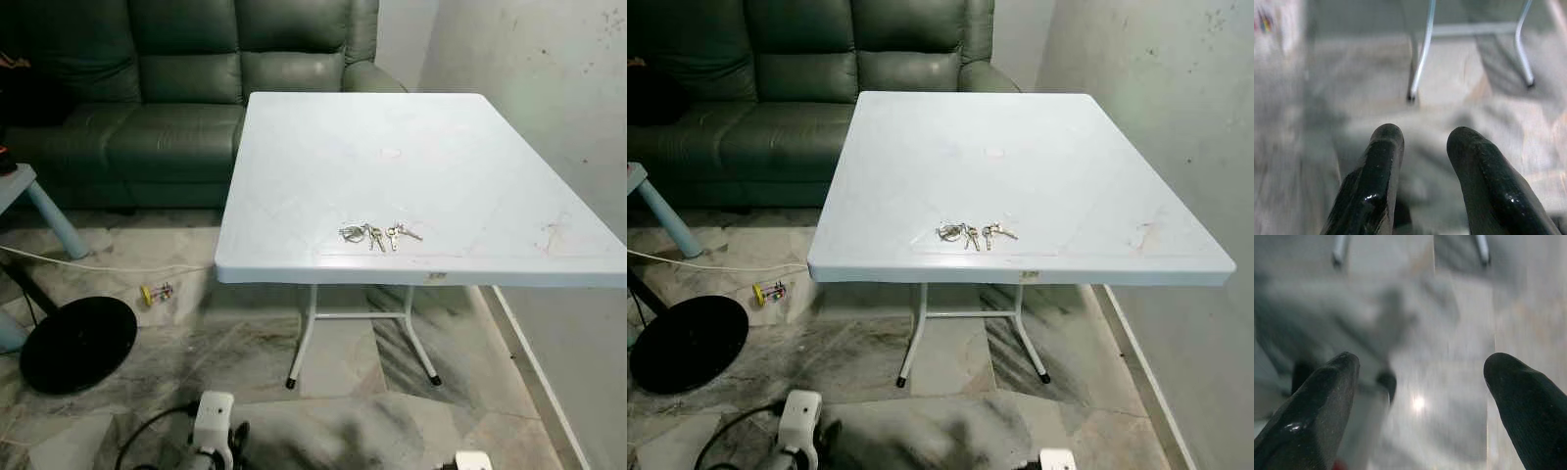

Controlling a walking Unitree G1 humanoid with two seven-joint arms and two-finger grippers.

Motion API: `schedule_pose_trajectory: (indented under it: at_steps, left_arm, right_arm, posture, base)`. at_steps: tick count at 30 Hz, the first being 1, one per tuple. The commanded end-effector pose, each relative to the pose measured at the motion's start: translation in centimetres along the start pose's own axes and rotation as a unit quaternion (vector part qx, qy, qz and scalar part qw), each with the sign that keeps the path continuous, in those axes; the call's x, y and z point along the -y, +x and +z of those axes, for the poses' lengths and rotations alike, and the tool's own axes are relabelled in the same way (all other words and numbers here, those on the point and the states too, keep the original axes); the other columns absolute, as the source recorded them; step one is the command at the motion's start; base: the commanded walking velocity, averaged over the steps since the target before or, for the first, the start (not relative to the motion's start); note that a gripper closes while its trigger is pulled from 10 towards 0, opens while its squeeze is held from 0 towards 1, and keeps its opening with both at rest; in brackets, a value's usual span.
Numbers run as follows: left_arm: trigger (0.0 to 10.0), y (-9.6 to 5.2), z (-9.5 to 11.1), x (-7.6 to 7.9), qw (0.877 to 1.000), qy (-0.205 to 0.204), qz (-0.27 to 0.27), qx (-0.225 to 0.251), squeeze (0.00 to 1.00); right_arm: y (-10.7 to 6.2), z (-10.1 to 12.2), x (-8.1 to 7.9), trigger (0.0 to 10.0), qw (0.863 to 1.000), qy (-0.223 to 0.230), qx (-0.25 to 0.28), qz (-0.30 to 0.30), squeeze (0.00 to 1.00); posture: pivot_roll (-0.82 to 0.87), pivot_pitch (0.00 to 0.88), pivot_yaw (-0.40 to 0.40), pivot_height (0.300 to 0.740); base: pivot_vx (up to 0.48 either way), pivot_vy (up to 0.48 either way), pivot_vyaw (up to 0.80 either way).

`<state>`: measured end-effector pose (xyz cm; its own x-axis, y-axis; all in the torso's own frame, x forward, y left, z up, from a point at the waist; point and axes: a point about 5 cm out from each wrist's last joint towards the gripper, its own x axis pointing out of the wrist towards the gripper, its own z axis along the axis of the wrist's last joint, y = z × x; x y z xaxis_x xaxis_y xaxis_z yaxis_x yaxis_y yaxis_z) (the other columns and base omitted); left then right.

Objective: Hang keys on a hook

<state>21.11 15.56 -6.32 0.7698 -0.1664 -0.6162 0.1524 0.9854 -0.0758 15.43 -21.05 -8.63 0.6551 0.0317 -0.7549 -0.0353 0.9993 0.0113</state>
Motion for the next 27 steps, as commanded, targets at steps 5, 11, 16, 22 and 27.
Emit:
schedule_pose_trajectory:
  at_steps: [5, 11, 16, 22, 27]
  left_arm:
    - [10.0, 0.9, 4.4, 0.7, 0.994, 0.023, -0.036, 0.105, 0.00]
    - [10.0, 1.1, 7.7, 2.2, 0.977, 0.041, -0.074, 0.193, 0.00]
    - [10.0, 0.7, 9.5, 3.8, 0.958, 0.052, -0.108, 0.259, 0.00]
    - [10.0, 0.6, 12.7, 5.2, 0.940, 0.049, -0.122, 0.315, 0.00]
    - [10.0, 0.9, 15.6, 5.3, 0.935, 0.035, -0.101, 0.337, 0.00]
  right_arm:
    - [0.7, 4.3, -0.5, 10.0, 0.994, -0.019, 0.106, 0.031, 0.00]
    - [0.6, 7.2, -1.5, 10.0, 0.979, -0.023, 0.196, 0.058, 0.00]
    - [-0.1, 9.6, -2.0, 10.0, 0.959, -0.012, 0.275, 0.072, 0.00]
    - [-0.4, 12.6, -2.1, 10.0, 0.939, 0.011, 0.337, 0.067, 0.00]
    - [-0.7, 15.7, -2.0, 10.0, 0.924, 0.026, 0.379, 0.050, 0.00]
  posture:
    - [0.08, 0.000, -0.045, 0.740]
    - [0.07, 0.000, -0.042, 0.740]
    - [0.07, 0.000, -0.041, 0.740]
    - [0.07, 0.000, -0.046, 0.740]
    - [0.07, 0.000, -0.047, 0.740]
  base:
    - [0.000, 0.000, 0.00]
    - [0.000, 0.000, 0.00]
    - [0.000, 0.000, 0.00]
    - [0.000, 0.000, 0.00]
    - [0.000, 0.000, 0.00]
